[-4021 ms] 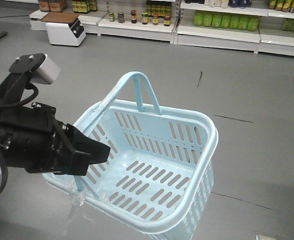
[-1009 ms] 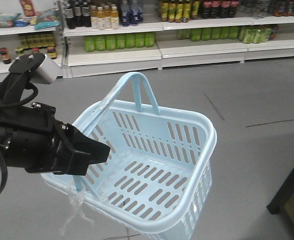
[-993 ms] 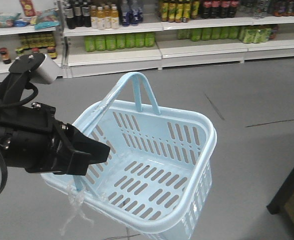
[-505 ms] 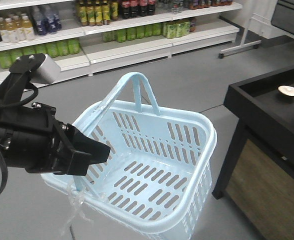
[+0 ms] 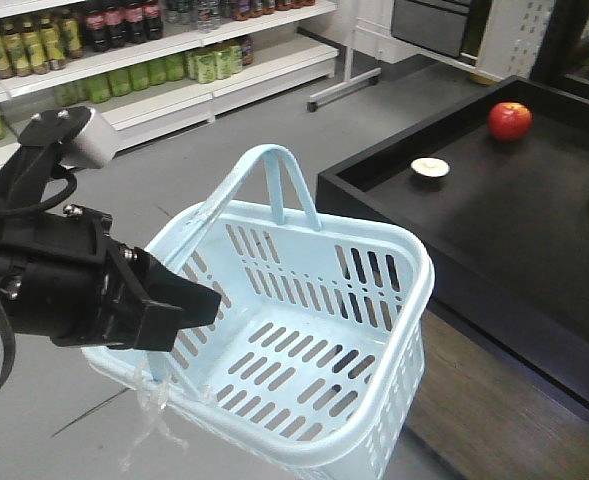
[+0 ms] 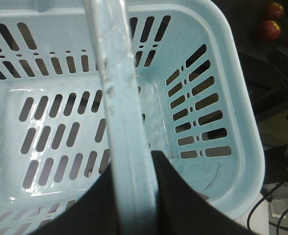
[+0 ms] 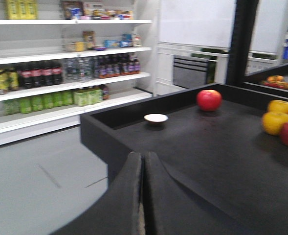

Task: Pick three apples into basket with both arms
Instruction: 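Drive toward the table with apples and oranges holding the basket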

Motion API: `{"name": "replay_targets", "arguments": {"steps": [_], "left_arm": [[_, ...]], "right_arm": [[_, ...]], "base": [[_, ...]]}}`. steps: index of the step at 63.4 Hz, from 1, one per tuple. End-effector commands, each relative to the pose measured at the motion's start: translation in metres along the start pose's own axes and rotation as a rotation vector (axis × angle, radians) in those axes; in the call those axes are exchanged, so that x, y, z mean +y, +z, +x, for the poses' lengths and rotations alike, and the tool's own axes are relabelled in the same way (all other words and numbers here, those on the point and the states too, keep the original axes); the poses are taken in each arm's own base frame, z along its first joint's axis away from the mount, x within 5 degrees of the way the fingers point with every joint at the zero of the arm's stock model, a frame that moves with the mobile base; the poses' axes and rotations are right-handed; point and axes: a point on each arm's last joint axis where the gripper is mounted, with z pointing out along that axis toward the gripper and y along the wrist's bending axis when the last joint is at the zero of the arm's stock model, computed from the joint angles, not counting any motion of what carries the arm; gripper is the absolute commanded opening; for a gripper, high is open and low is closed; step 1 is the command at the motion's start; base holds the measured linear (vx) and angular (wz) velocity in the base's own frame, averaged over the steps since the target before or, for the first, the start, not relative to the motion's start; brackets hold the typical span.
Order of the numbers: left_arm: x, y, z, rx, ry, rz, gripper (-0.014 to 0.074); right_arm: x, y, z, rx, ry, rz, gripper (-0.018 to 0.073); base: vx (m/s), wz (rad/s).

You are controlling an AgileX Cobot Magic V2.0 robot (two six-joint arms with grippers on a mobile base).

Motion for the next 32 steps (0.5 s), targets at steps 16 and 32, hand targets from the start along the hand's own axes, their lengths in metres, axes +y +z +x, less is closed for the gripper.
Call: {"name": "replay_targets", "arguments": {"steps": [16,32], "left_arm": [[-0.0110,-0.0132,-0.0109,-0.114,-0.007,0.039,-0.0008],[-0.0110,-0.0132,-0.0109,-0.114,-0.007,0.039,-0.0008]], "right_arm": [[-0.0002,-0.0005,-0.0030,-0.070,-0.013,0.005,-0.0005],[-0.0002,-0.0005,-0.0030,-0.070,-0.013,0.005,-0.0005]], "base": [[0.12,-0.54],[0.10,-0.56]]}}
